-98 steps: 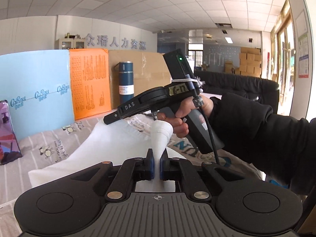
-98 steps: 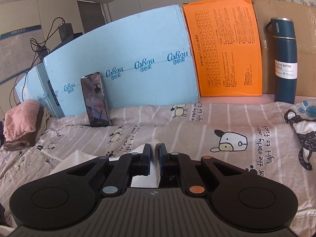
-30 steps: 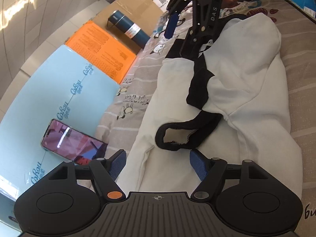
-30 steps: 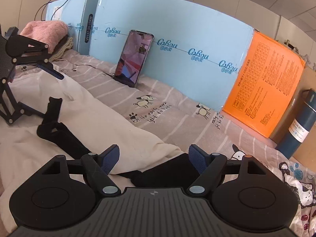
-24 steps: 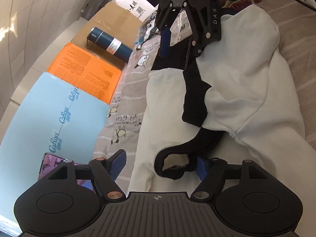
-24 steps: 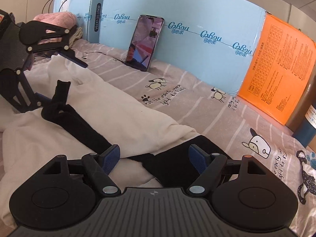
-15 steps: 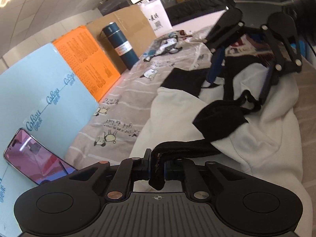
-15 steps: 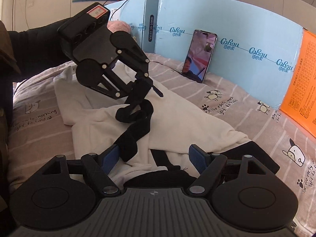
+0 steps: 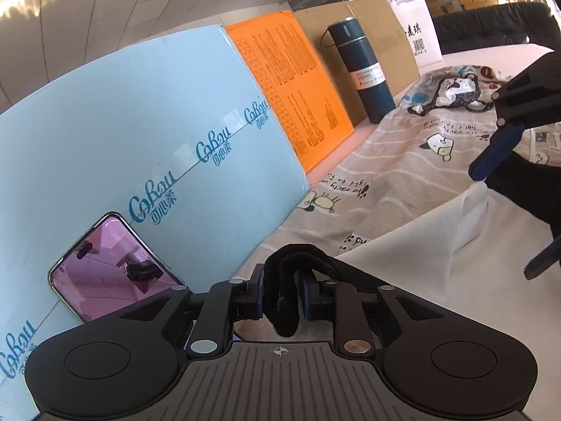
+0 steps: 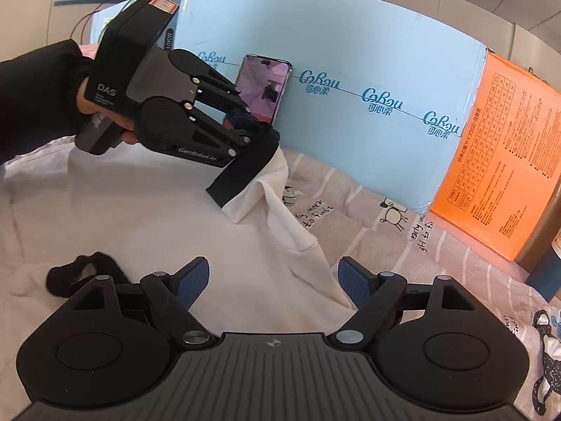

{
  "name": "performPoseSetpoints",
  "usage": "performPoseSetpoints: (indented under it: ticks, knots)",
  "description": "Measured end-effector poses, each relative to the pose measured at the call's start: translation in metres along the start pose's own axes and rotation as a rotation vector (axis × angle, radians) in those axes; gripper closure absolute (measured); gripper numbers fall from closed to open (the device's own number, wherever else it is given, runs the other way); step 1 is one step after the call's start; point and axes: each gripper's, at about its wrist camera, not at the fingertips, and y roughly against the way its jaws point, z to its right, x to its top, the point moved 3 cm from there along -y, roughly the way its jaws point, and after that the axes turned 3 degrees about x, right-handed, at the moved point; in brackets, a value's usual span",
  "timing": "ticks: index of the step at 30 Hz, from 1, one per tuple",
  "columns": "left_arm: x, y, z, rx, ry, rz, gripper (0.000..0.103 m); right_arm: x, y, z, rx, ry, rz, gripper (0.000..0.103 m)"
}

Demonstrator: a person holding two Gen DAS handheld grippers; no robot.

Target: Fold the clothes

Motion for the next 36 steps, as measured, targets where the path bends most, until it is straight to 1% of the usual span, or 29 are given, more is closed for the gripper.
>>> performPoseSetpoints:
  ticks: [1,2,3,5,6,7,10,11,12,16,18,20,22,23,26,30,33,35,36]
  knots:
    - [0.000,-0.002,0.000,0.005,-0.020,-0.004,0.077,0.005,-0.012,-0.001,-0.015,0.018,-0.012,0.023]
    - [0.001,-0.002,-0.001,0.006,-0.037,-0.001,0.069,0.009,-0.024,-0.004,-0.020,0.046,-0.023,0.024]
    - [0.002,-0.001,-0.002,0.007,-0.053,0.012,0.066,0.013,-0.034,-0.006,-0.027,0.059,-0.025,0.024]
    - [0.006,0.003,-0.007,0.008,-0.069,0.044,0.051,0.021,-0.052,-0.006,-0.044,0.061,-0.013,0.024]
    - [0.007,0.005,-0.011,0.018,-0.074,0.052,0.048,0.026,-0.061,-0.003,-0.065,0.041,-0.002,0.024]
    - [0.009,0.006,-0.015,0.029,-0.078,0.061,0.041,0.031,-0.069,0.002,-0.099,0.014,0.002,0.024]
    - [0.004,0.017,-0.030,0.078,-0.087,0.075,0.038,0.036,-0.091,0.017,-0.205,-0.033,-0.020,0.024]
    - [0.002,0.021,-0.035,0.095,-0.090,0.079,0.034,0.036,-0.096,0.023,-0.232,-0.058,-0.027,0.024]
    - [-0.004,0.028,-0.041,0.107,-0.069,0.062,0.032,0.035,-0.099,0.030,-0.255,-0.093,-0.030,0.024]
    - [-0.035,0.059,-0.065,0.150,0.051,-0.040,0.031,0.030,-0.104,0.056,-0.319,-0.220,-0.038,0.024]
    - [-0.050,0.075,-0.077,0.171,0.110,-0.092,0.031,0.027,-0.102,0.062,-0.339,-0.231,-0.029,0.024]
    - [-0.066,0.091,-0.089,0.192,0.170,-0.143,0.031,0.025,-0.095,0.067,-0.336,-0.248,-0.004,0.024]
    - [-0.082,0.107,-0.101,0.213,0.230,-0.194,0.031,0.025,-0.082,0.073,-0.293,-0.289,0.055,0.024]
    - [-0.093,0.113,-0.103,0.203,0.283,-0.236,0.031,0.025,-0.076,0.075,-0.261,-0.315,0.081,0.024]
    - [-0.118,0.116,-0.099,0.204,0.334,-0.343,0.031,0.025,-0.056,0.074,-0.169,-0.380,0.135,0.022]
    - [-0.151,0.119,-0.093,0.212,0.382,-0.479,0.031,0.022,-0.044,0.066,-0.141,-0.408,0.148,0.022]
    - [-0.157,0.125,-0.101,0.181,0.508,-0.477,0.033,0.016,-0.037,0.065,-0.118,-0.451,0.142,0.022]
    - [-0.160,0.123,-0.104,0.136,0.587,-0.471,0.037,0.011,-0.032,0.066,-0.112,-0.488,0.137,0.022]
    - [-0.161,0.121,-0.104,0.109,0.618,-0.467,0.042,0.009,-0.030,0.066,-0.108,-0.501,0.137,0.022]
